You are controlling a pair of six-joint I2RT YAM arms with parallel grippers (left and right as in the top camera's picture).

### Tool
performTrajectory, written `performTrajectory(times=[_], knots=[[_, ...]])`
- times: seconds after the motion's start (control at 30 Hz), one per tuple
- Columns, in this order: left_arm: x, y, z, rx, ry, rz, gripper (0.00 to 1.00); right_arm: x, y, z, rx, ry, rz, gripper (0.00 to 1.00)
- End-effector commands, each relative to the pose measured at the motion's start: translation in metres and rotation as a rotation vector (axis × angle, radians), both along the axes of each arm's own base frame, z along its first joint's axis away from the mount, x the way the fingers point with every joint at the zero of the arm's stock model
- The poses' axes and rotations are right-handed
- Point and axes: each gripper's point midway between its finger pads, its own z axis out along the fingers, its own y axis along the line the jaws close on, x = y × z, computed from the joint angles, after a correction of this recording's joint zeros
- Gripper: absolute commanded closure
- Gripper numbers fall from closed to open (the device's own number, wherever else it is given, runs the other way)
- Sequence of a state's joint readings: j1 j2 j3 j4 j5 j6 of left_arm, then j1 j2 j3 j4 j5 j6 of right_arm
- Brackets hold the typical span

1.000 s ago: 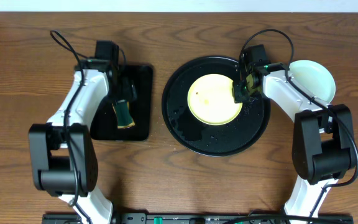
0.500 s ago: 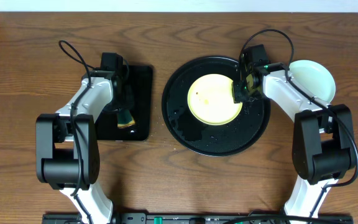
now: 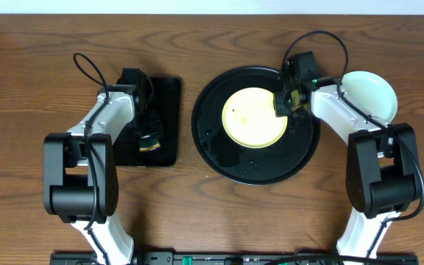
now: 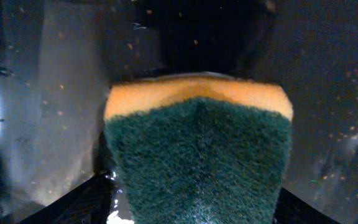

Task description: Clean dirty plates on tray and stack at the side

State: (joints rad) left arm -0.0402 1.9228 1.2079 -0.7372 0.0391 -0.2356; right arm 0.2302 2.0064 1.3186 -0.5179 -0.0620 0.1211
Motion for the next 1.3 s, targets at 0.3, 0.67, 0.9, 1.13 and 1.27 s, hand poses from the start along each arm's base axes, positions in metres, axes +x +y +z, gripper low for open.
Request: performTrajectory(times=[0.3, 0.67, 0.9, 1.13, 1.27], knots=[[-0.001, 0.0, -0.002, -0.004, 0.007, -0.028, 0.64, -0.01, 0.003, -0.02, -0.005, -0.002, 0.014, 0.97], [-0.03, -0.003, -0.003, -0.024, 0.121, -0.028, 0.74, -0.01, 0.001, -0.02, -0.005, -0.002, 0.01, 0.86], [-0.014, 0.0, 0.011, -0.024, 0.083, -0.074, 0.27, -0.01, 0.001, -0.02, -0.005, -0.002, 0.01, 0.72], [0.025, 0.004, 0.04, -0.017, -0.047, -0.063, 0.27, -0.008, 0.003, -0.019, -0.003, -0.011, 0.012, 0.71], [0.03, 0.004, 0.029, -0.017, -0.07, -0.06, 0.27, -0.009, 0.006, -0.019, -0.002, -0.012, 0.02, 0.74]])
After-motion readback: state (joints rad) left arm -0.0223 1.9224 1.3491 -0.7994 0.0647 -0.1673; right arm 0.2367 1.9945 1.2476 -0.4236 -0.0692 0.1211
